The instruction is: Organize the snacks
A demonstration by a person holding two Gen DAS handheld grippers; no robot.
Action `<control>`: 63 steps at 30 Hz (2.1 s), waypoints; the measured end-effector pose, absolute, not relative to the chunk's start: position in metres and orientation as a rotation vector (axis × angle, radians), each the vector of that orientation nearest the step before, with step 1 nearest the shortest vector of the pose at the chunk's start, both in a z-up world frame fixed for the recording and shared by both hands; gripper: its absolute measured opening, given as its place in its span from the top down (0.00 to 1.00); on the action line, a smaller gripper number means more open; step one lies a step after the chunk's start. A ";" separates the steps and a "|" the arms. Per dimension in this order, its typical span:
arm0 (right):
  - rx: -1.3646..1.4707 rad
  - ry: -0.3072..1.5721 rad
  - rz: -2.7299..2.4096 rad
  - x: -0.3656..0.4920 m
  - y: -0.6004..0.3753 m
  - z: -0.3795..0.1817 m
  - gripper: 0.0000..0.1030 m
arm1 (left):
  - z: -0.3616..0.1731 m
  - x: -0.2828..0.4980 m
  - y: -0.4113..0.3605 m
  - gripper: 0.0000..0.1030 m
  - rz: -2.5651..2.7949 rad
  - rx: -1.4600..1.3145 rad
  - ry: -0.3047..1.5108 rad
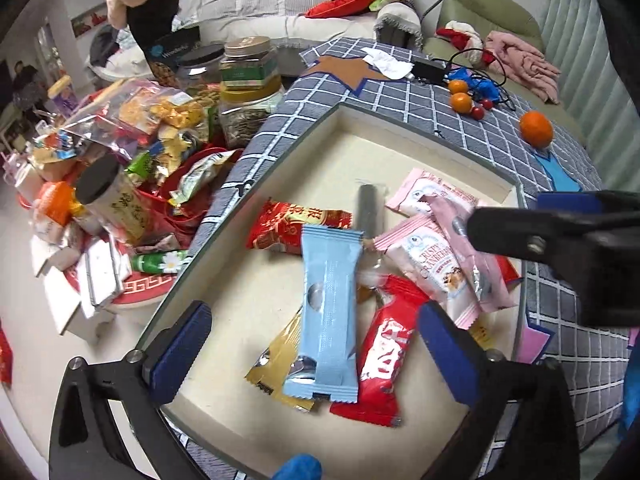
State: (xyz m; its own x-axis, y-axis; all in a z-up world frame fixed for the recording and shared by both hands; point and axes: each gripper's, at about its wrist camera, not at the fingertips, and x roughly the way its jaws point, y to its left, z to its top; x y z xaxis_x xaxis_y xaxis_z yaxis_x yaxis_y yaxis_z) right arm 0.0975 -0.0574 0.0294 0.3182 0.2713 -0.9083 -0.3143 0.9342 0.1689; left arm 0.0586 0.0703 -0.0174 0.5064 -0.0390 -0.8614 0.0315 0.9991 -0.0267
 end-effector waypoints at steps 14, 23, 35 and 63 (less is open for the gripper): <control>-0.051 1.191 0.374 0.073 -0.072 0.035 0.00 | -0.016 0.045 0.069 0.00 -0.046 -0.028 1.101; -0.083 1.205 0.374 0.063 -0.072 0.033 0.00 | -0.014 0.036 0.062 0.00 -0.034 0.004 1.106; -0.095 1.217 0.377 0.059 -0.069 0.030 0.00 | -0.014 0.034 0.064 0.00 -0.016 0.022 1.102; -0.148 1.233 0.367 0.054 -0.067 0.024 0.00 | -0.014 0.028 0.056 0.00 -0.020 0.040 1.096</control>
